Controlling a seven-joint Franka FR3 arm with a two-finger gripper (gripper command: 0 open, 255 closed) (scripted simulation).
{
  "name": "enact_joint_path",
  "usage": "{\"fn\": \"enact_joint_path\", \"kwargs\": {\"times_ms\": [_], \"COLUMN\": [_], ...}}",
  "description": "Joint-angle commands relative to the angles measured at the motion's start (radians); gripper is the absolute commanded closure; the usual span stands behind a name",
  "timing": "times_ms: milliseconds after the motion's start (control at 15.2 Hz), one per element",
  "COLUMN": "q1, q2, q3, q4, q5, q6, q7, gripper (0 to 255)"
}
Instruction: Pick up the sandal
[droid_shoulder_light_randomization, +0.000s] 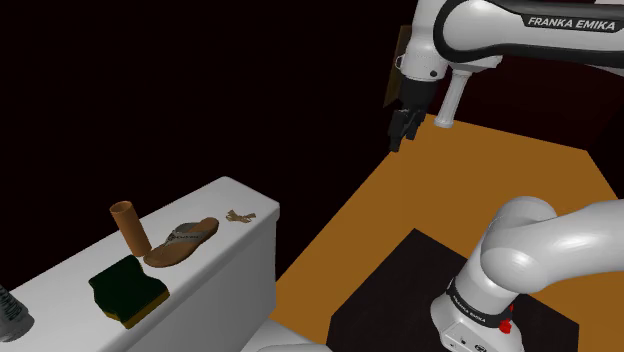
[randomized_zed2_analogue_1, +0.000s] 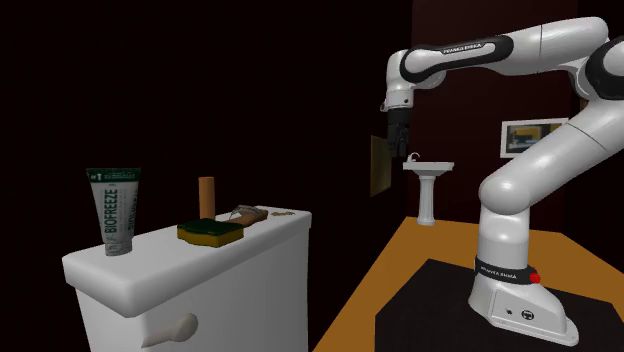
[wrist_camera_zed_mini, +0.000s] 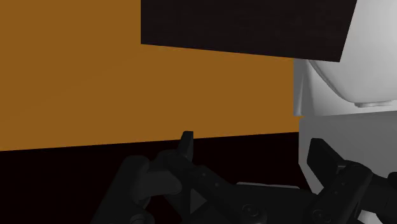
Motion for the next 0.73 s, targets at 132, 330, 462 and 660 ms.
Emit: {"fn": "enact_joint_path", "kwargs": {"times_ms": [132,330,462,660], "q1": [0.003,0.008,0.011,0.013], "q2": [-0.003,0.005,0.020,0.055], "q3": [0.049,0.123,0.173,0.248], "q4": [-0.016,-0.028,-0.029,-0.018], "q5": [0.044,0.112,0.156,0.220], "q6": [0.006,0.020,0.034,0.061], "q7": [0.085,0.212,0.296,0.421], "gripper": [0,0,0,0]}}
